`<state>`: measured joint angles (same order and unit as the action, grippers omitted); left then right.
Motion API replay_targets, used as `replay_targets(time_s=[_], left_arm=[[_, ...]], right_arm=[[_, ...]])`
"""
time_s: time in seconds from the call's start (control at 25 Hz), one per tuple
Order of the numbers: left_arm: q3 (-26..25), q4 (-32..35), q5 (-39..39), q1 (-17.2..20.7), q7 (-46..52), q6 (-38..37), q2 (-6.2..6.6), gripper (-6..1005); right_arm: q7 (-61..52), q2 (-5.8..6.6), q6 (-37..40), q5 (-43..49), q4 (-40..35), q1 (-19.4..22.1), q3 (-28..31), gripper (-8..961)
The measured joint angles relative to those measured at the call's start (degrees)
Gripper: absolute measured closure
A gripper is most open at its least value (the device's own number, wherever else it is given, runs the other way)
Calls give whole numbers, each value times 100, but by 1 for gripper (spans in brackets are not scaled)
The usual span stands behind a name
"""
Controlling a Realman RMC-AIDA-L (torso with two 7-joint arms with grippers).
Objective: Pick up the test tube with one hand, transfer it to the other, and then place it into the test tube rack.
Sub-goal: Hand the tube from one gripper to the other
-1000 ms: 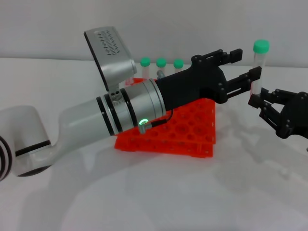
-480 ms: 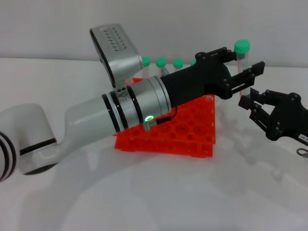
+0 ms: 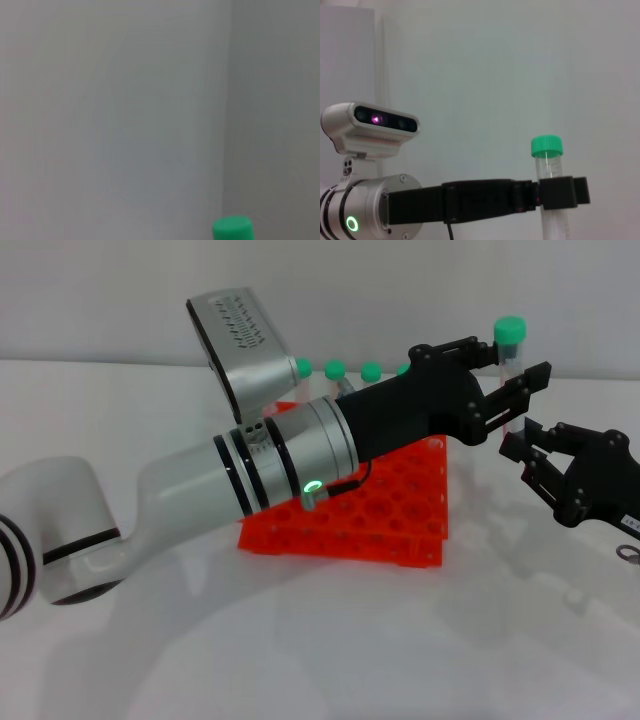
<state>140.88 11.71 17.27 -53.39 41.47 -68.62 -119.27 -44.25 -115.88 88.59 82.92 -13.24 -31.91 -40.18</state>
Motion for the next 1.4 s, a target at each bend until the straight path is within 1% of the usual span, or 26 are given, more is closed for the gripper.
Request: replay_targets(time_s=[0.08,0.2,0.48,0.64,0.84,1.08,1.4], left_arm=[[0,43,-8,4,-58,-4,0,515],[4,57,-15,4,-94,-7,0,608],[0,95,-18,14,-226,-14,-21,658],[-19,265,3,154,-464,-17,-18,687],[-82,378,-15,216,-580,20,-7,700],[-81,381,4,210,-583,32,-8,743],[-163,381,-2,212,-559,95,-9,749]], right_arm=[[19,-1,-6,-3,26,0,0,761],[31,-3,-16,-5,45,-5,0,761],[41,-5,-39,-119,54,22,-5,761],[101,-5,-85,-221,82,31,-20,761],[146,-2,-96,-225,115,7,-40,760],[183,1,-114,-225,121,3,-58,760],[342,4,-72,-185,121,0,-73,760]])
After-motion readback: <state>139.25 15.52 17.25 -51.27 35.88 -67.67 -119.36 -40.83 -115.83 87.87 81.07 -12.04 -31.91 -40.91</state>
